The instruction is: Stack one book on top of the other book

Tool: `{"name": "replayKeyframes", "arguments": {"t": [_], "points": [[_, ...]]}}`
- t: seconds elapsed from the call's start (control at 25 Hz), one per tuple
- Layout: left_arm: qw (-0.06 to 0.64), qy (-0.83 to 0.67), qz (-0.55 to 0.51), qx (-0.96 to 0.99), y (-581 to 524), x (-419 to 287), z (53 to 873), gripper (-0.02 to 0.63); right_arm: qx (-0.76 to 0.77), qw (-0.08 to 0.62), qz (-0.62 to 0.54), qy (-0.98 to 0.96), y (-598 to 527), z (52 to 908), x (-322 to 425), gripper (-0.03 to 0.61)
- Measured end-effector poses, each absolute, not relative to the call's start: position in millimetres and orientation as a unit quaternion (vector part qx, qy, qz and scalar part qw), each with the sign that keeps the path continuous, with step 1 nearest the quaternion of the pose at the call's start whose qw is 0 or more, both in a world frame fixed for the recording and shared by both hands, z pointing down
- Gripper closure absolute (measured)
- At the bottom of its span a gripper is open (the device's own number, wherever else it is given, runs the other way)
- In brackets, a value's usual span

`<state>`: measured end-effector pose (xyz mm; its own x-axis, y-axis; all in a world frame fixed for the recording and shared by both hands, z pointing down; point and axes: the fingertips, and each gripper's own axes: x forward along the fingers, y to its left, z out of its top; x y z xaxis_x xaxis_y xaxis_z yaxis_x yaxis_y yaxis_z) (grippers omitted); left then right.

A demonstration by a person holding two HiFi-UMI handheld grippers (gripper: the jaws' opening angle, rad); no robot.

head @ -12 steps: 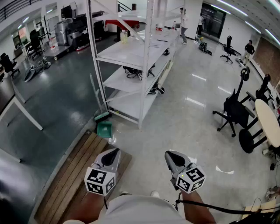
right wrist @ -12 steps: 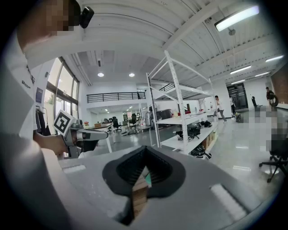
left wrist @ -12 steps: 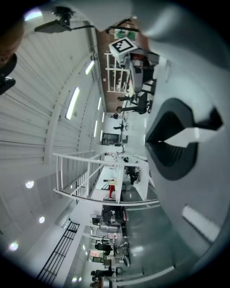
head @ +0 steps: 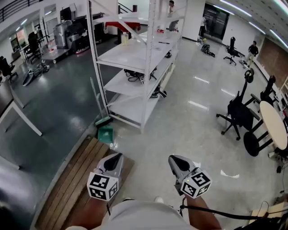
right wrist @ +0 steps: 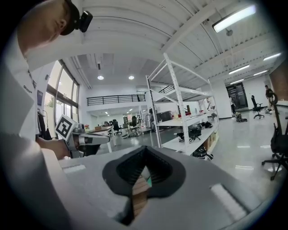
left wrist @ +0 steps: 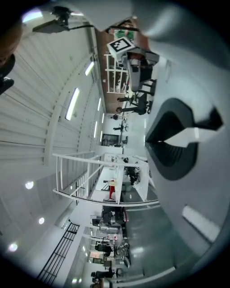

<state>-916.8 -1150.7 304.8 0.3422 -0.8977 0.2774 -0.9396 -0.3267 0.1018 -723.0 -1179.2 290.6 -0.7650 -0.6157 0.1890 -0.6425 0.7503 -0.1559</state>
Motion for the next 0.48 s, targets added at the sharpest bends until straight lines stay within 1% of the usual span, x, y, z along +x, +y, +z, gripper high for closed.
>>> {"name": "replayKeyframes", "arguments": {"t": [0.24,0.48], "points": [[0.121,-0.566,0.085,0.811,-1150.3,-920.9,305.4,0.606,0.336,0.072,0.099,-0.934,-1174.9,291.2,-733.7,0.578],[0.120,-0.563,0.085,0.813,-1150.7,-925.2,305.3,0.606,0.346,0.064,0.106,-0.930,-1175.3,290.3,-735.9,0.578]]}}
